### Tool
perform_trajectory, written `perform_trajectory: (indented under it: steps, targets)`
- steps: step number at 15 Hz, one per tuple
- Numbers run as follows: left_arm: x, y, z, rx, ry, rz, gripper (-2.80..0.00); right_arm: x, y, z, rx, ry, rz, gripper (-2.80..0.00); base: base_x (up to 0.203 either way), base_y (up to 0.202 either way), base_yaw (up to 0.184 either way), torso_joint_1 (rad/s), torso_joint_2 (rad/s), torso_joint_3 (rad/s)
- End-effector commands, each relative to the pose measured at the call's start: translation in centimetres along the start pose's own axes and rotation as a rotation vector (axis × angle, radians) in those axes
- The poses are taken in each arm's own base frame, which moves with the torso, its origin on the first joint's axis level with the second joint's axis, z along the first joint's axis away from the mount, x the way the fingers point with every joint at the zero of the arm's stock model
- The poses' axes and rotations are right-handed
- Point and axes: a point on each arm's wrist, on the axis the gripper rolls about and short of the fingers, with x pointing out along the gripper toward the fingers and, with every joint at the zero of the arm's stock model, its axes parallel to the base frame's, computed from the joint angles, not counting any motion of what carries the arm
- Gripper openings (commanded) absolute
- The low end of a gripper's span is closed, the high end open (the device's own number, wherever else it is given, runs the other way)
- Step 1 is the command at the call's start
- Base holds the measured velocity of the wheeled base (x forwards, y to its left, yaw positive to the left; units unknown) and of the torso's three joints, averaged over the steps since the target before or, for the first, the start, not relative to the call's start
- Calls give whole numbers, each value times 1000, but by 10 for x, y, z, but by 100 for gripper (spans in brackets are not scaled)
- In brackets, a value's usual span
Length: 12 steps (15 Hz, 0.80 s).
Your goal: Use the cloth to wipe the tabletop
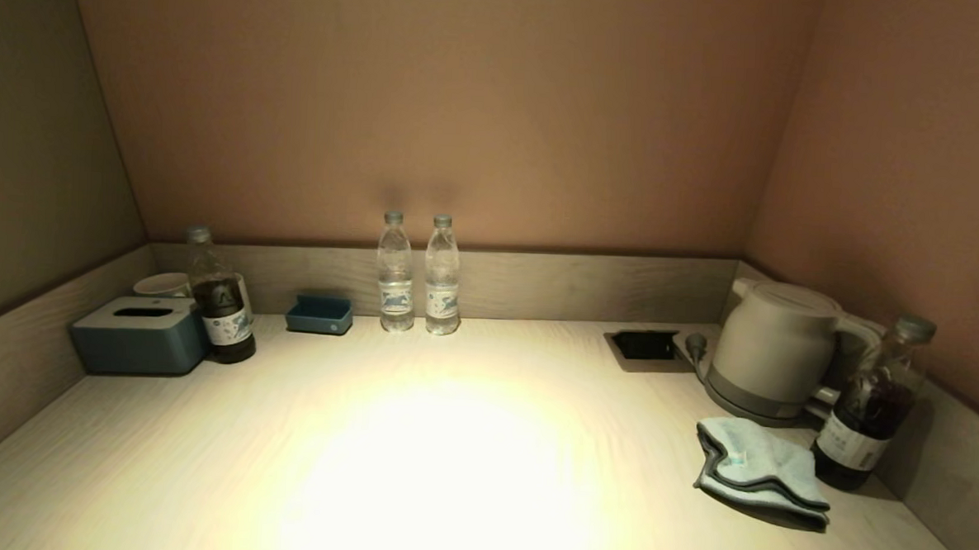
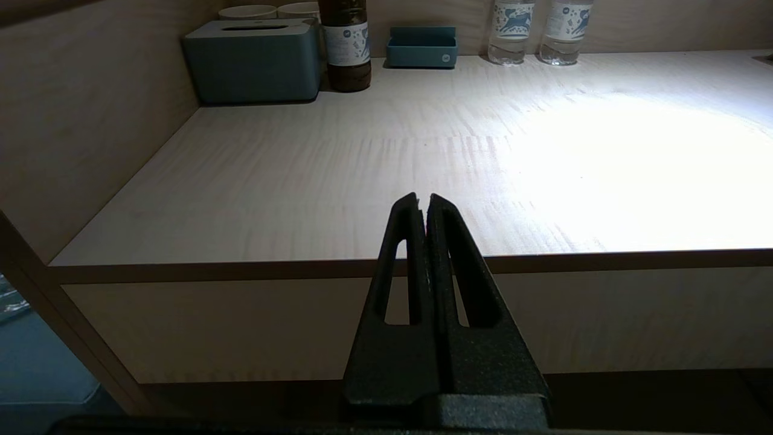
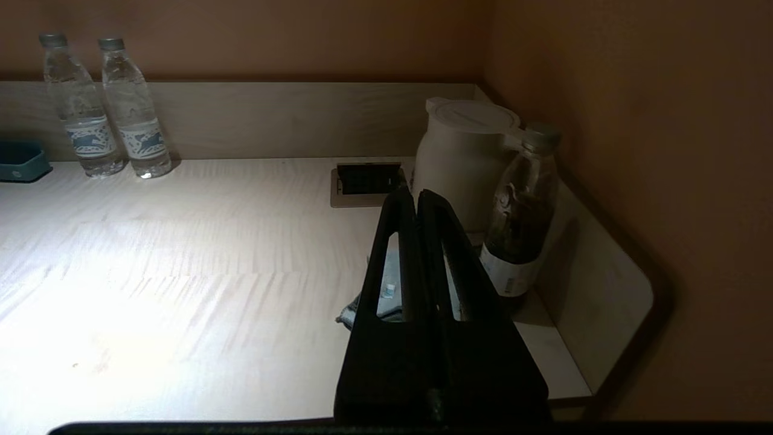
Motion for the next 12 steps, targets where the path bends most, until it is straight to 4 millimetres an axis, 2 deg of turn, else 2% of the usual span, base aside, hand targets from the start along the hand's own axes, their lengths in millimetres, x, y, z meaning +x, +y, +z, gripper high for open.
perform_trajectory:
  steps: [1, 8, 12]
  targets:
    - [0, 0, 0, -1, 0, 0, -280, -17, -5, -5, 1, -4, -63, -280, 0, 0, 0, 0, 0, 0]
    - [0, 0, 0, -1, 0, 0, -280, -32, -10, -17, 5, -32, -265, -280, 0, 0, 0, 0, 0, 0]
    - [0, 0, 0, -1, 0, 0, -280, -41, -10, -28, 6, -43, -287, -280, 0, 0, 0, 0, 0, 0]
